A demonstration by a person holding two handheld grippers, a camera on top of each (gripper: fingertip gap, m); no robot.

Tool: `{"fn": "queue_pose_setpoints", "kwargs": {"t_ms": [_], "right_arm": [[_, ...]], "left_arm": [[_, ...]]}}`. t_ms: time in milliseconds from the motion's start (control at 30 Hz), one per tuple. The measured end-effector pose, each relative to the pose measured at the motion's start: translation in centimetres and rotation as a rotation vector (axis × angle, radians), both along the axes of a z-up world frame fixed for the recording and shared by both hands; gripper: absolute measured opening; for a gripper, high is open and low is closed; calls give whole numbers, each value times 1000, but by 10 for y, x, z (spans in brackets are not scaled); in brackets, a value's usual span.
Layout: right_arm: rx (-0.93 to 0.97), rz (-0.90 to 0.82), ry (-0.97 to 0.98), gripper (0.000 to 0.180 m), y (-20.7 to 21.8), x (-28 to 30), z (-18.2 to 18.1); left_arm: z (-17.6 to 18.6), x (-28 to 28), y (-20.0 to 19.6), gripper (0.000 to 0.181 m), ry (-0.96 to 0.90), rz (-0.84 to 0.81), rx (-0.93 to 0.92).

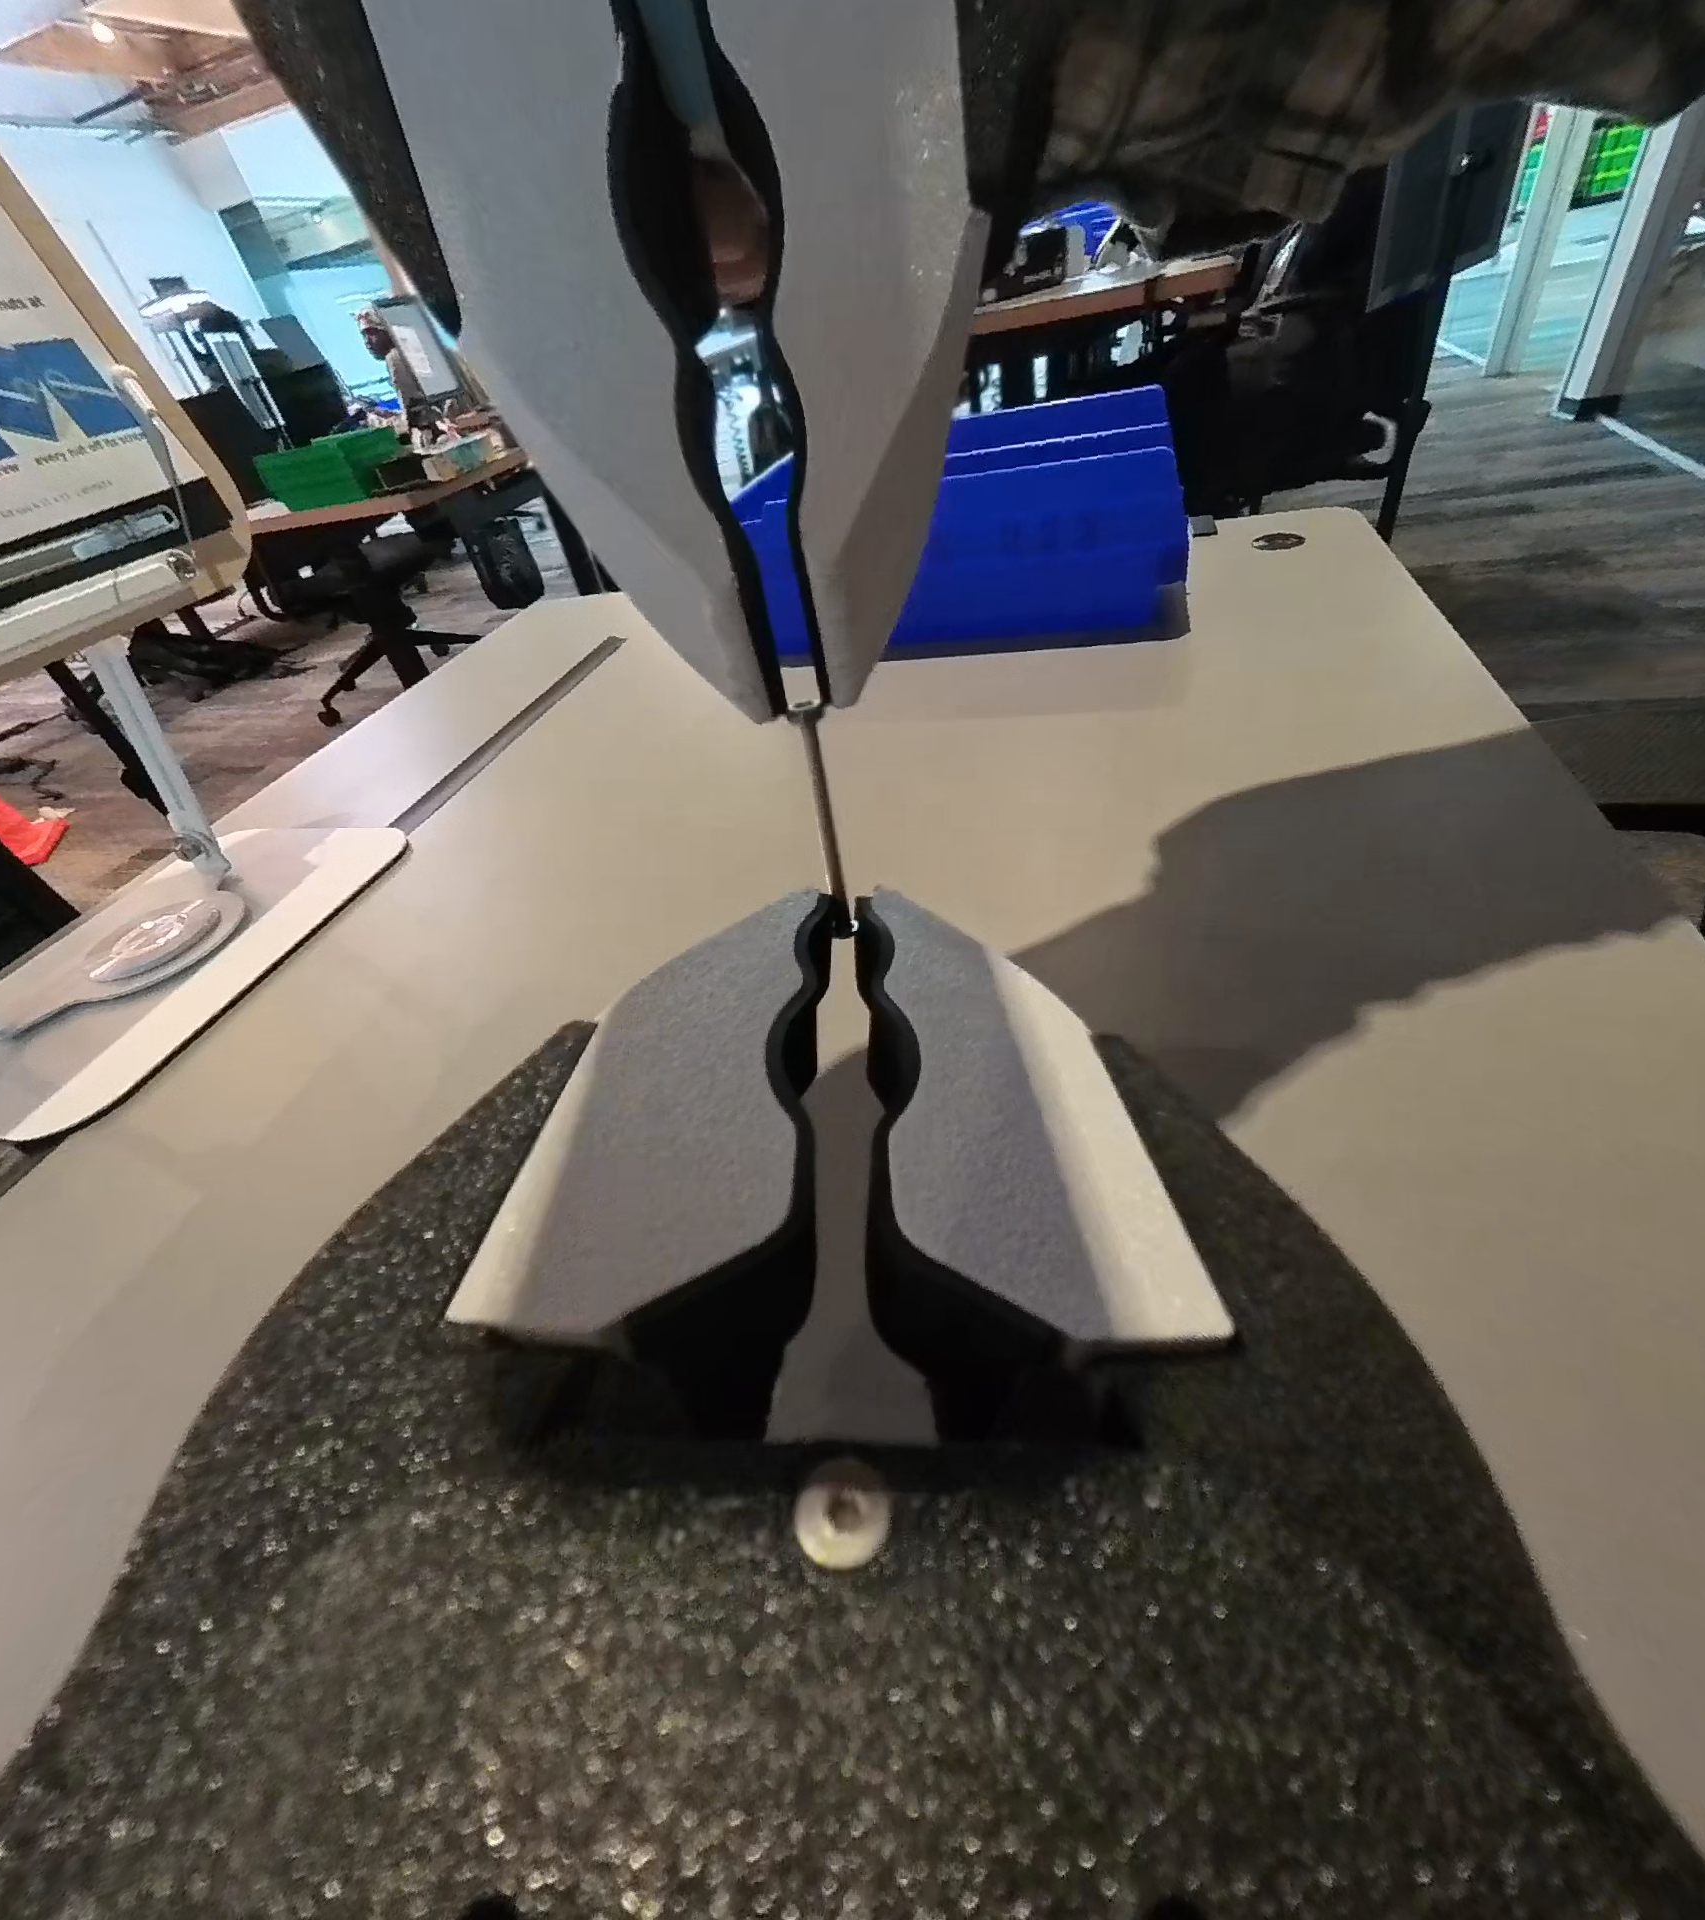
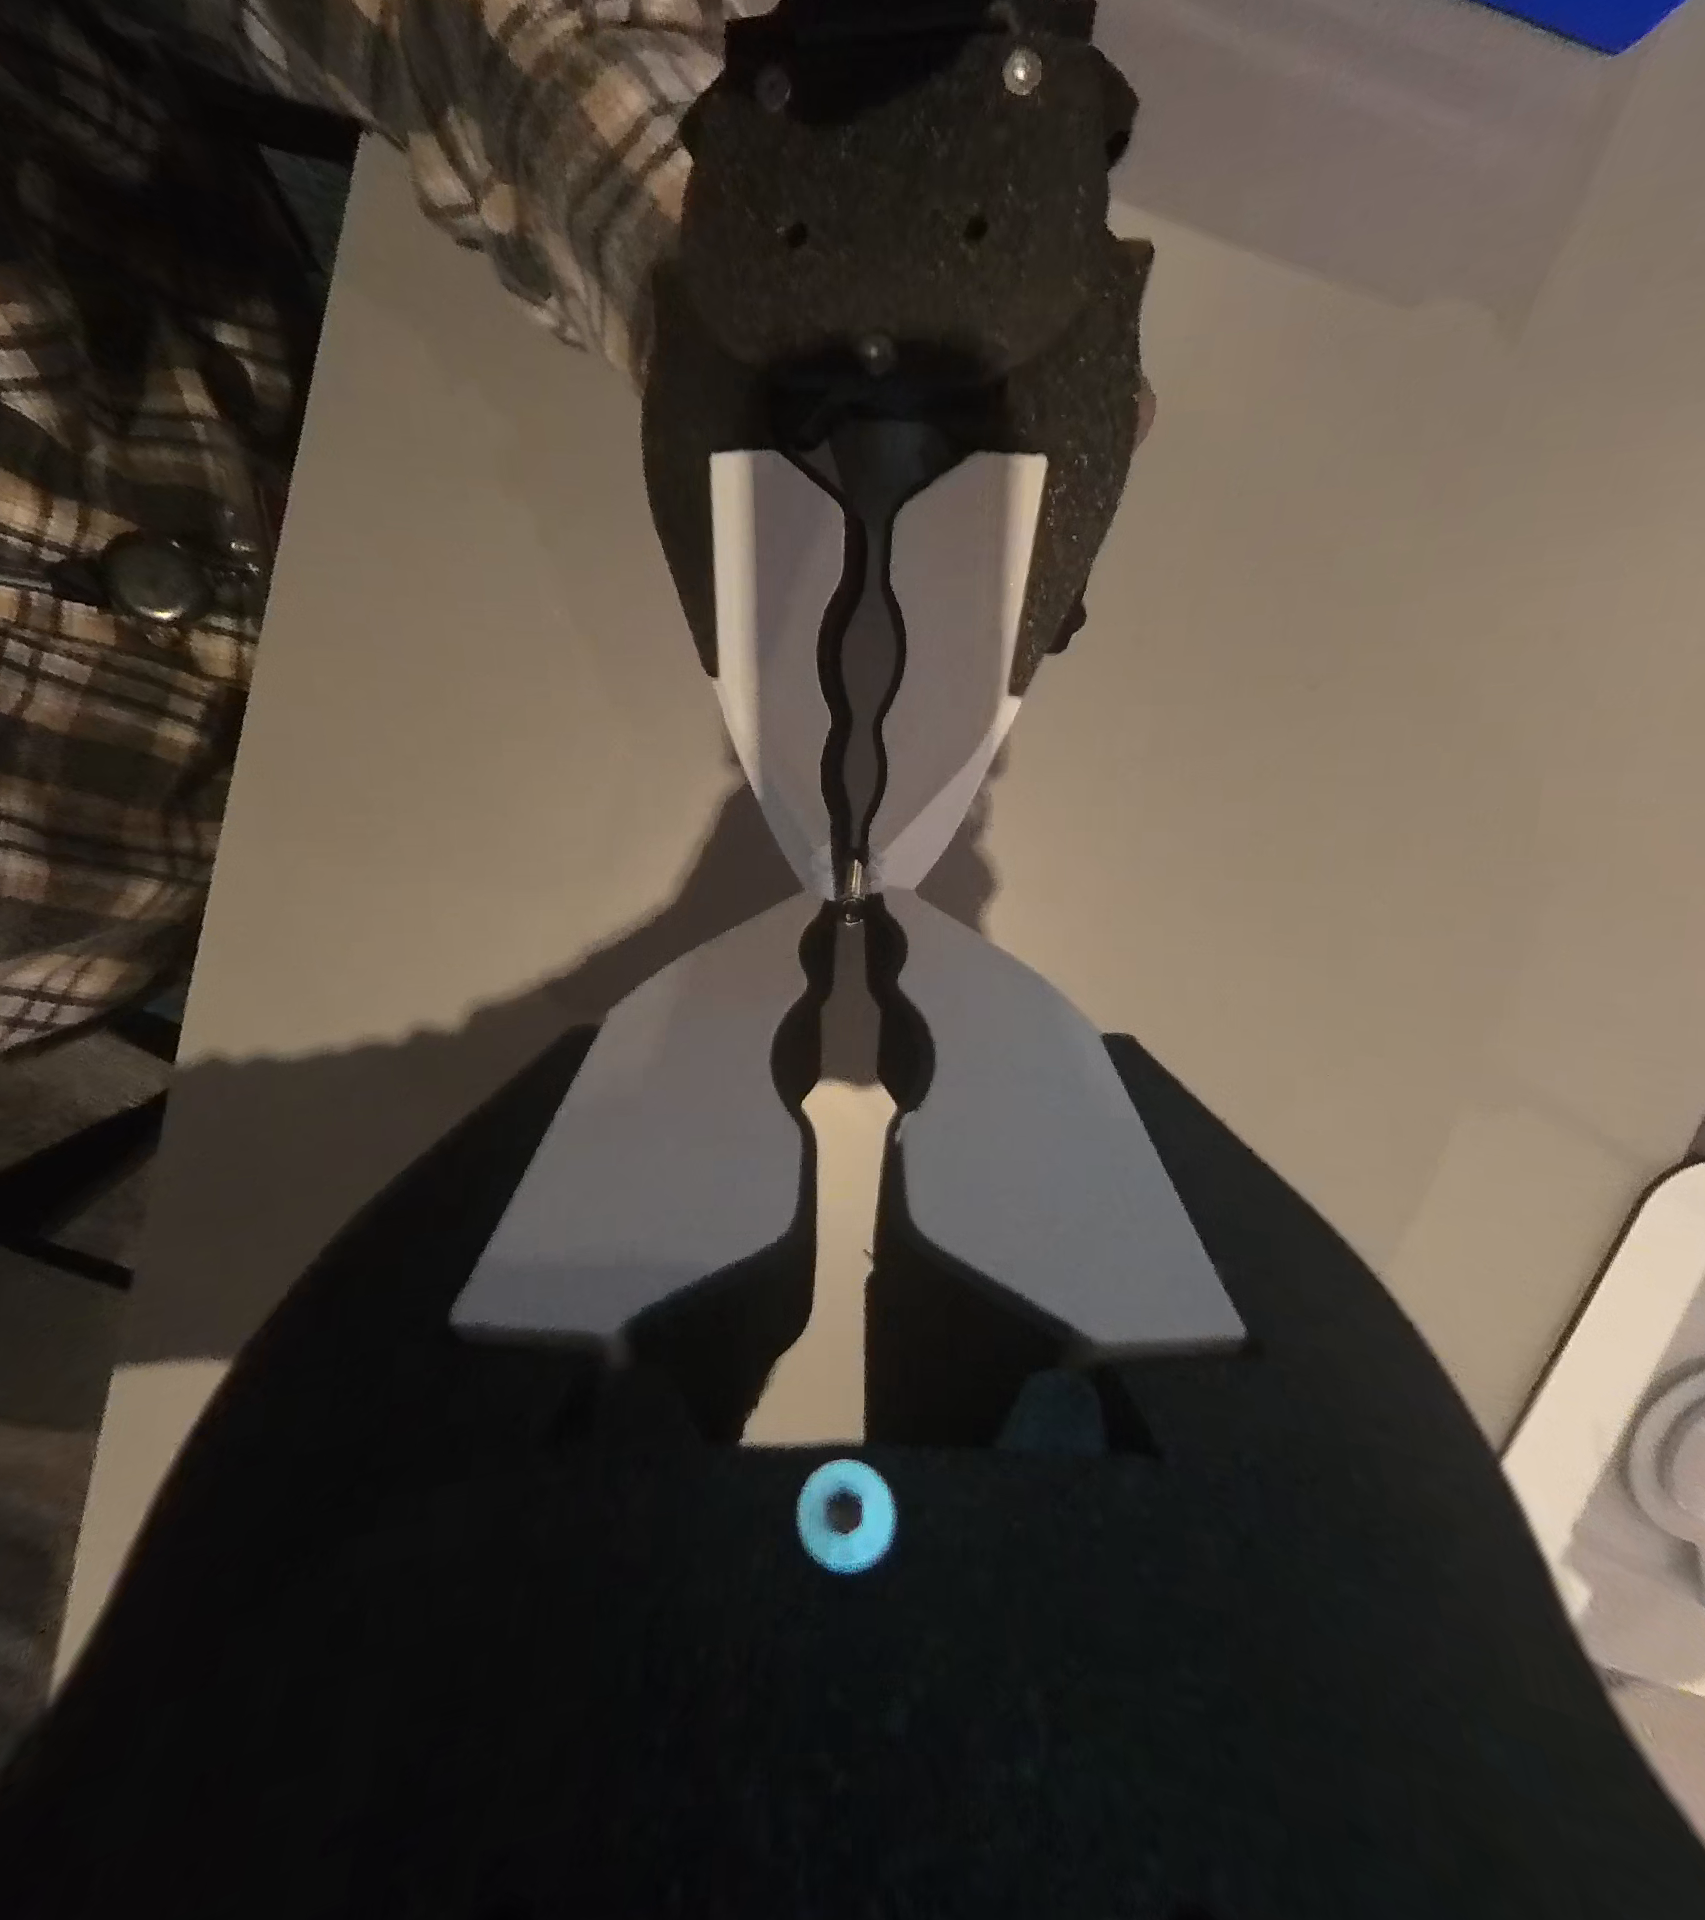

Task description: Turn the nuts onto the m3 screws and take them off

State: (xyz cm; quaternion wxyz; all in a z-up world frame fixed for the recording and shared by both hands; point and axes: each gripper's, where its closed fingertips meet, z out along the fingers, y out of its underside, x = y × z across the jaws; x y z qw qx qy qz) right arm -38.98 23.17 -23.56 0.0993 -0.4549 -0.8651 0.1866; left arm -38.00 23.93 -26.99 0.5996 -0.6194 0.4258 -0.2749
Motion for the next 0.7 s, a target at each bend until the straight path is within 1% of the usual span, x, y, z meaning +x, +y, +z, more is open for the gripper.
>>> {"fn": "queue_pose_setpoints", "kwargs": {"t_ms": [433,633,700], "right_arm": [[-93,-162,-21,5,6,-3,1],[-87,-151,-11,6,5,-4,2],[-76,-150,-7,8,7,-4,2]], "left_arm": [[2,-6,4,3,-4,41,3],[3,-5,4,3,-10,38,2],[3,-6,4,3,-11,37,2]]}}
